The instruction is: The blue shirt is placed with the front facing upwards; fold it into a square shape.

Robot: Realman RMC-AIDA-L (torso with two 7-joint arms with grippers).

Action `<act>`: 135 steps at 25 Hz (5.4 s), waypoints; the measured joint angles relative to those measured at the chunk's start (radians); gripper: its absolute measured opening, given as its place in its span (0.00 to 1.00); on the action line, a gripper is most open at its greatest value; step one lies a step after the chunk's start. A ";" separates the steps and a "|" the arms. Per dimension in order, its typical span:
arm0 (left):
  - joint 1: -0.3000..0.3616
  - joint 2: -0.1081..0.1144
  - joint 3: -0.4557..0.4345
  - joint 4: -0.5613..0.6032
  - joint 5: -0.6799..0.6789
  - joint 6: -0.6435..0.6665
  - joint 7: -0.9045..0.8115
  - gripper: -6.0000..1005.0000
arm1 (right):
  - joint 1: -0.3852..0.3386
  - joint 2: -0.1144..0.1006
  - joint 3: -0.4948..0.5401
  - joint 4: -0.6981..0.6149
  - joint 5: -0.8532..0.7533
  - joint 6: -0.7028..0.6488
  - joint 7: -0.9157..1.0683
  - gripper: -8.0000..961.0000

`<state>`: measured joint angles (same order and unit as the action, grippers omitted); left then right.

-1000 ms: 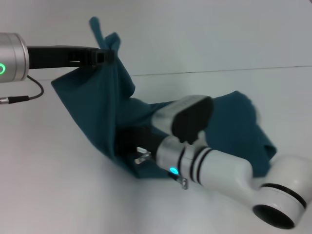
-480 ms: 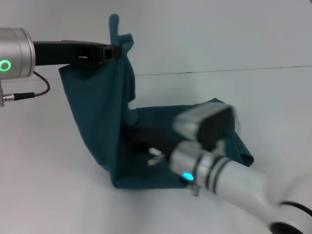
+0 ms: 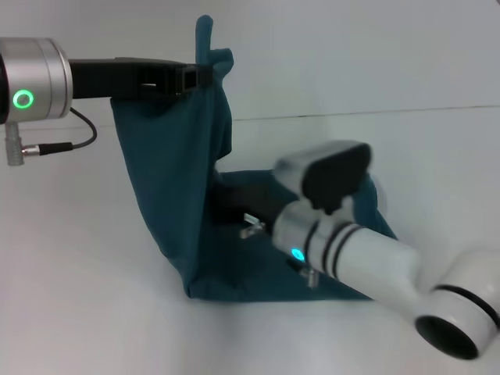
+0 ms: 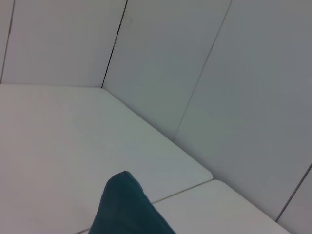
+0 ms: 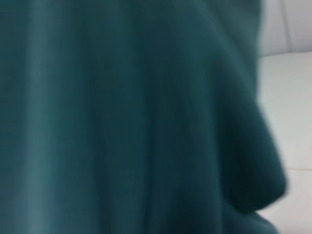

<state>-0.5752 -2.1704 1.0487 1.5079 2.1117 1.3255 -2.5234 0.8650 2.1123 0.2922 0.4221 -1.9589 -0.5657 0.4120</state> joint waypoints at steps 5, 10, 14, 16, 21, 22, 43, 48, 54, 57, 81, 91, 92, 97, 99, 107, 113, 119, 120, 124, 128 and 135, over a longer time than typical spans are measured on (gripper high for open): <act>0.002 0.000 0.006 -0.001 -0.020 -0.009 0.000 0.03 | 0.071 0.005 -0.013 0.021 -0.024 0.048 0.003 0.05; 0.002 0.002 0.013 -0.009 -0.026 -0.016 0.001 0.03 | 0.098 0.008 -0.009 0.047 -0.049 0.089 0.004 0.05; 0.001 0.002 0.013 -0.039 -0.027 -0.037 0.009 0.03 | 0.036 -0.004 0.017 0.051 -0.048 0.037 0.004 0.05; 0.001 0.002 0.014 -0.057 -0.026 -0.049 0.011 0.03 | -0.031 -0.013 0.042 0.045 -0.050 -0.036 0.004 0.05; -0.001 0.000 0.042 -0.085 -0.029 -0.077 0.019 0.03 | -0.158 -0.042 0.078 -0.030 -0.051 -0.224 0.081 0.05; -0.001 -0.001 0.056 -0.089 -0.029 -0.090 0.019 0.03 | -0.178 -0.046 0.078 -0.066 -0.051 -0.276 0.123 0.05; -0.008 -0.003 0.530 -0.289 -0.181 -0.603 0.025 0.03 | -0.299 -0.049 0.053 -0.621 -0.045 -0.629 0.613 0.06; -0.033 -0.004 0.662 -0.358 -0.240 -0.722 0.026 0.03 | -0.300 -0.051 0.013 -0.623 -0.045 -0.619 0.616 0.06; -0.097 -0.005 0.893 -0.492 -0.350 -0.947 0.034 0.03 | -0.296 -0.051 -0.010 -0.624 -0.045 -0.593 0.619 0.07; -0.112 -0.005 0.982 -0.517 -0.396 -1.024 0.037 0.03 | -0.295 -0.050 -0.017 -0.625 -0.044 -0.578 0.619 0.07; 0.179 -0.004 0.938 -0.204 -0.392 -1.153 0.451 0.68 | -0.300 -0.052 -0.421 -0.810 -0.079 -0.684 0.739 0.08; 0.238 -0.004 0.785 -0.180 -0.431 -0.874 0.538 0.93 | -0.279 -0.074 -0.818 -1.386 -0.280 -0.825 1.479 0.08; 0.242 -0.004 0.755 -0.179 -0.459 -0.813 0.580 0.93 | -0.271 -0.085 -0.866 -1.435 -0.307 -0.838 1.548 0.08; 0.264 -0.001 0.554 -0.309 -0.815 -0.384 1.065 0.93 | -0.196 -0.147 -0.997 -1.525 -0.389 -0.935 1.711 0.40; 0.253 0.003 0.490 -0.390 -0.876 -0.246 1.198 0.93 | -0.160 -0.164 -1.020 -1.525 -0.427 -0.955 1.733 0.49; 0.187 0.004 0.182 -0.823 -0.888 0.107 1.423 0.93 | 0.028 -0.124 -1.139 -1.468 -0.781 -0.934 1.798 0.62; 0.188 0.007 0.123 -0.909 -0.884 0.146 1.454 0.93 | 0.101 -0.078 -1.213 -1.337 -0.887 -0.797 1.783 0.67; 0.189 0.006 0.121 -0.945 -0.880 0.142 1.473 0.93 | 0.147 -0.071 -1.218 -1.166 -0.884 -0.670 1.790 0.66; 0.188 0.006 0.121 -0.950 -0.881 0.142 1.476 0.93 | 0.153 -0.072 -1.218 -1.136 -0.884 -0.641 1.790 0.66; 0.184 0.006 0.120 -0.964 -0.882 0.142 1.482 0.93 | 0.165 -0.074 -1.216 -1.063 -0.884 -0.571 1.794 0.66; 0.184 0.006 0.120 -0.967 -0.880 0.138 1.482 0.93 | 0.166 -0.075 -1.207 -1.026 -0.882 -0.515 1.812 0.66; 0.187 0.005 0.119 -0.968 -0.879 0.134 1.482 0.93 | 0.160 -0.077 -1.196 -0.942 -0.871 -0.425 1.829 0.61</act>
<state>-0.3877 -2.1656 1.1677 0.5397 1.2327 1.4590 -1.0415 1.0255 2.0352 -0.9042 -0.5196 -2.8296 -0.9908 2.2409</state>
